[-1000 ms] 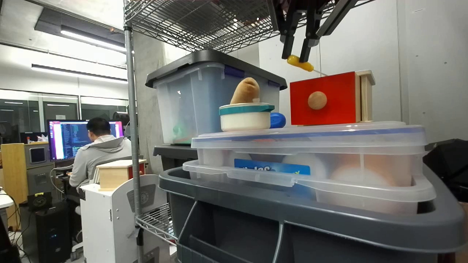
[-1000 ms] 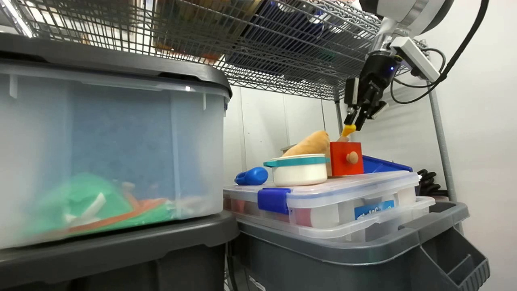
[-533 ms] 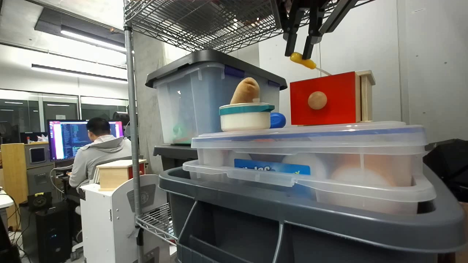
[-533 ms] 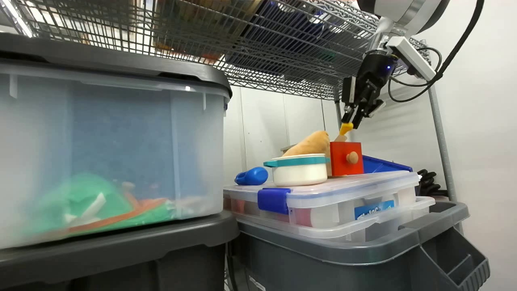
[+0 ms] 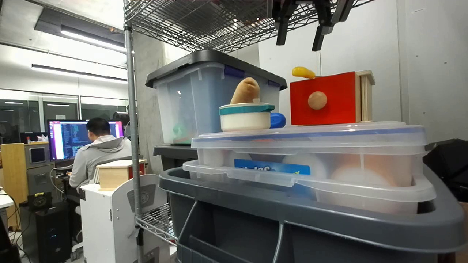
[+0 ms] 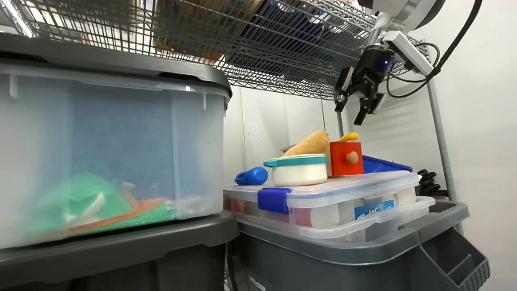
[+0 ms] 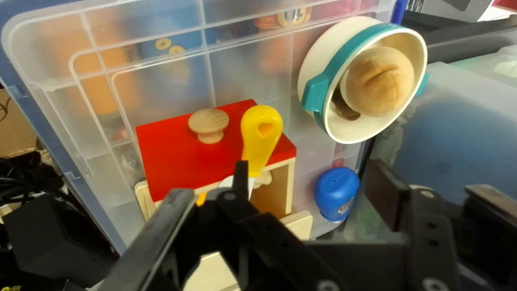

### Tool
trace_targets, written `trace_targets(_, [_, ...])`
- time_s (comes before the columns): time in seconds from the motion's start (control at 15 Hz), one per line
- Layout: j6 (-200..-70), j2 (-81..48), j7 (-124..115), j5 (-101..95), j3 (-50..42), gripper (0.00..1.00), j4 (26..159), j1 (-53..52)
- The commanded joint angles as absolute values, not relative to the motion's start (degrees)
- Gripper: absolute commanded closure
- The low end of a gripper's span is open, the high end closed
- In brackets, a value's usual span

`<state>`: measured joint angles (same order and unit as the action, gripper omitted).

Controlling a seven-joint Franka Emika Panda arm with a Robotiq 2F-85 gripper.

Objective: Put the brown object in the drawer, then put in the white bowl, then put the knife in the drawer

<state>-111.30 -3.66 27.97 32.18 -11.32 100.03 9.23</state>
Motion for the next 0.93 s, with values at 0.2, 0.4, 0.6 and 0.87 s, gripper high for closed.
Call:
trace_targets(0.2, [-108.6, -4.7, 25.2, 31.1, -10.5, 0.00, 96.9, 10.2])
trace_targets(0.4, [-108.0, -3.8, 24.8, 30.8, -10.7, 0.00, 97.3, 10.4])
trace_targets(0.6, [-107.0, -3.6, 24.5, 30.8, -10.7, 0.00, 97.5, 10.5])
trace_targets(0.87, [-106.7, -3.9, 24.4, 30.6, -10.6, 0.00, 97.5, 10.6])
